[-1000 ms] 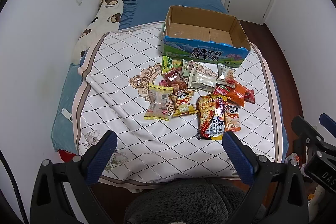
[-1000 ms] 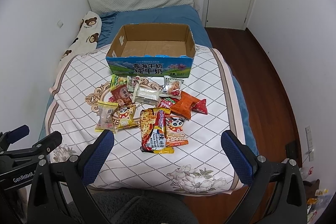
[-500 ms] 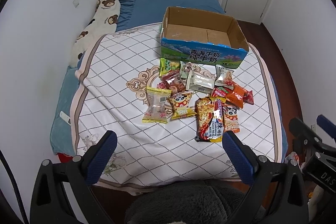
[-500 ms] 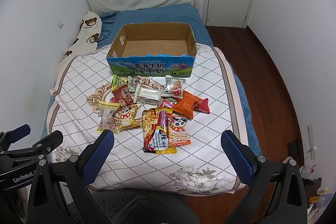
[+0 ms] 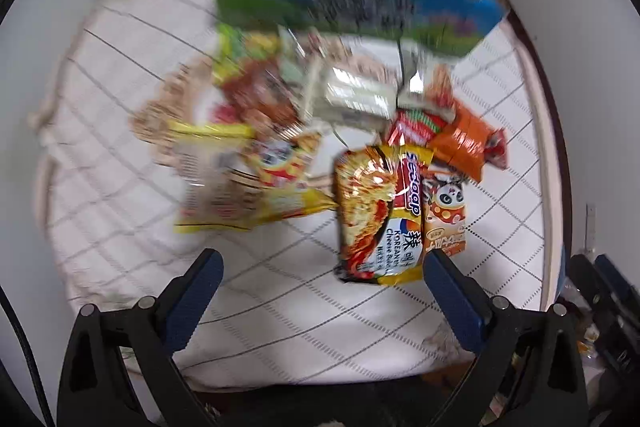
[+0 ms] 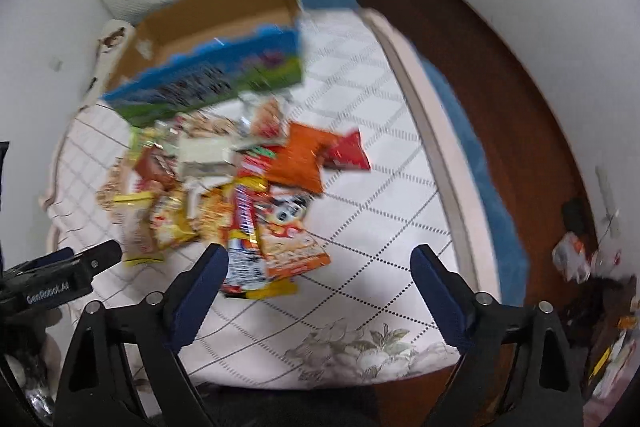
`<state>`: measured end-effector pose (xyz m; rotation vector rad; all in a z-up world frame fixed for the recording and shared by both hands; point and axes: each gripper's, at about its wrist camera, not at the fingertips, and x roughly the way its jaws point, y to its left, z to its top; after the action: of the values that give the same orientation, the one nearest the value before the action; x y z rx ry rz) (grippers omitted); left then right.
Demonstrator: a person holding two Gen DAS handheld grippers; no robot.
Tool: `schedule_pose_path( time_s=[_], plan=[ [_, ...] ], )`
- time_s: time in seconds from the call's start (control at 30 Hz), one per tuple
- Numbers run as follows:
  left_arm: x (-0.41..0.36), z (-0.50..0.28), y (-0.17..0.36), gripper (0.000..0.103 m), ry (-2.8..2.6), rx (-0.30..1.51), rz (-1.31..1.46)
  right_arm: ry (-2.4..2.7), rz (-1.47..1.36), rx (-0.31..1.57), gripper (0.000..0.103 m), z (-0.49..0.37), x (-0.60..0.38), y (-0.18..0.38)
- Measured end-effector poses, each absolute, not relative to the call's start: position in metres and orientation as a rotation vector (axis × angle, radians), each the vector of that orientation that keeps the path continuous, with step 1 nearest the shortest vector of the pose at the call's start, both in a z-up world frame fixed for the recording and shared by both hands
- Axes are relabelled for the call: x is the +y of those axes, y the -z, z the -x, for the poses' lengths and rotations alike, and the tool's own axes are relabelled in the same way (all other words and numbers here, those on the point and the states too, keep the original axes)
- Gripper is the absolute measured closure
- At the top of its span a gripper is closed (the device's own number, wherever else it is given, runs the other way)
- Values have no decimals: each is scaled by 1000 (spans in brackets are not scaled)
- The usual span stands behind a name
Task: Organize snacks
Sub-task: 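Grasp the yellow Sedaap noodle pack with the left gripper while the right grasps the panda packet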
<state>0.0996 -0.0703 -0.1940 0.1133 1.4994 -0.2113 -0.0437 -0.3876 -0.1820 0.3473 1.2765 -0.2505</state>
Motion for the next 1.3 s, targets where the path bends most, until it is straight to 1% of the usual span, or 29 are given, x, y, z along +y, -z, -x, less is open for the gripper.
schedule_pose_path(
  time_s=[0.17,0.23,0.3,0.37,0.4,0.43,0.53,0.63,0.77,0.87,0.97,1.0,1.1,1.17,1.2,1.3],
  plan=[
    [-105,-121,276,1,236,1653,-86,223,-385,1354,23,32,-404,247],
    [-114,-127,307,1,234,1702,-84,218,-375,1388,25,30,-405,266],
    [-121,-128,326,1,243,1741,-74,204,-374,1409,25,28,-405,280],
    [-129,-127,339,7,249,1736,-78,194,-370,1429,25,29,-405,289],
    [-132,-126,343,13,261,1723,-79,187,-371,1438,25,28,-405,294],
    [-134,-125,346,16,260,1713,-80,181,-376,1445,25,28,-405,297],
    [-132,-119,346,16,238,1661,-65,159,-379,1467,25,25,-403,305],
    [-123,-104,337,16,204,1629,-120,127,-393,1479,25,18,-398,312],
    [-88,-78,330,16,128,1624,-143,75,-410,1500,25,2,-385,327],
    [-65,-64,336,16,87,1633,-129,22,-388,1514,25,-10,-368,337],
    [-55,-61,358,14,105,1662,-121,-16,-320,1532,25,-23,-348,347],
    [-60,-62,373,14,110,1666,-119,-19,-285,1540,25,-27,-341,350],
    [-61,-61,392,8,124,1671,-126,-25,-228,1552,25,-35,-330,352],
    [-61,-58,395,6,127,1642,-104,-25,-203,1556,25,-39,-325,353],
    [-59,-56,396,0,140,1615,-75,-20,-191,1558,25,-40,-322,353],
    [-43,-57,403,0,156,1571,-4,1,-169,1568,25,-41,-316,353]
  ],
)
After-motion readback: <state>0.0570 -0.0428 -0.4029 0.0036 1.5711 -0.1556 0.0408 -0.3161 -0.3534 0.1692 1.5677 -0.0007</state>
